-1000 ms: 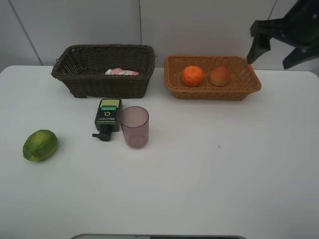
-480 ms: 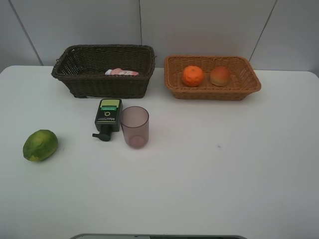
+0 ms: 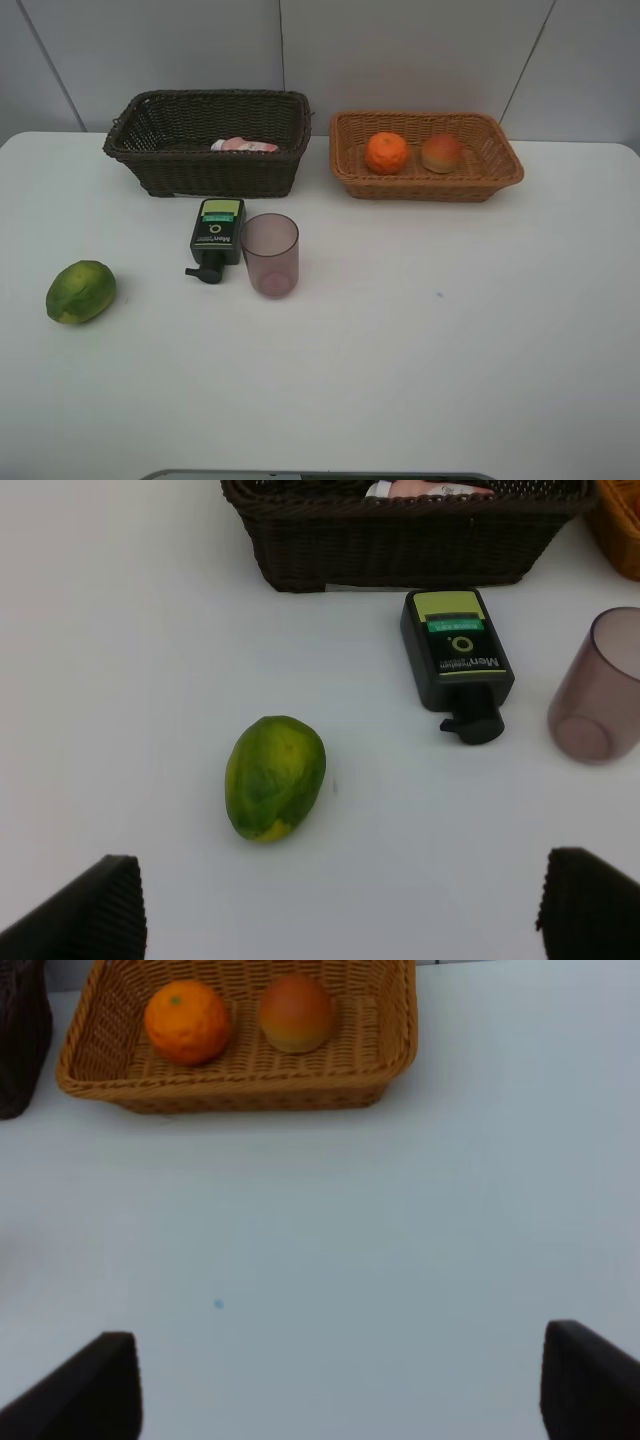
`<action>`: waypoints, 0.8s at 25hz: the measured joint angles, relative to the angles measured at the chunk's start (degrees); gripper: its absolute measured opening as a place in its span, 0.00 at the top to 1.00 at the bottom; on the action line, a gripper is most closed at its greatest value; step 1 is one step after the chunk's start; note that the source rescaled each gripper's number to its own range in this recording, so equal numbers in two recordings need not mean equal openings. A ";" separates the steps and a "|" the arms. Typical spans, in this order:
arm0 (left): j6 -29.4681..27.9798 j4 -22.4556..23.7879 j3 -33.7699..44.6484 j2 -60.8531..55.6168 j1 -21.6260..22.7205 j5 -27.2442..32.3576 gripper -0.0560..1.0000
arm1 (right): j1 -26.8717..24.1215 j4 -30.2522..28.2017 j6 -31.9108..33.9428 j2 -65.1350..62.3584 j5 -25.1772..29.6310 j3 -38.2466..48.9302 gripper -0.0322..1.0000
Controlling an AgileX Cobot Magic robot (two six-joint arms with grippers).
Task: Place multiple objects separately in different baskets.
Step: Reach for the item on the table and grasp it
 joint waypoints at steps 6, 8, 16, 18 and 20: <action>0.00 0.00 0.00 0.00 0.00 0.00 0.00 | 0.00 0.00 -0.18 -6.07 0.91 1.16 0.26; 0.00 0.00 0.00 0.00 0.00 0.00 0.00 | 0.00 0.00 -0.18 -6.70 0.91 1.16 0.26; 0.00 0.00 0.00 0.00 0.00 0.00 0.00 | 0.00 0.00 -0.18 -13.06 0.74 5.59 0.26; 0.00 0.00 0.00 0.00 0.00 0.00 0.00 | 0.00 -0.05 -0.18 -14.66 0.32 6.42 0.26; 0.00 0.00 0.00 0.00 0.00 0.00 0.00 | 0.00 -0.05 -0.18 -14.86 -0.27 6.75 0.26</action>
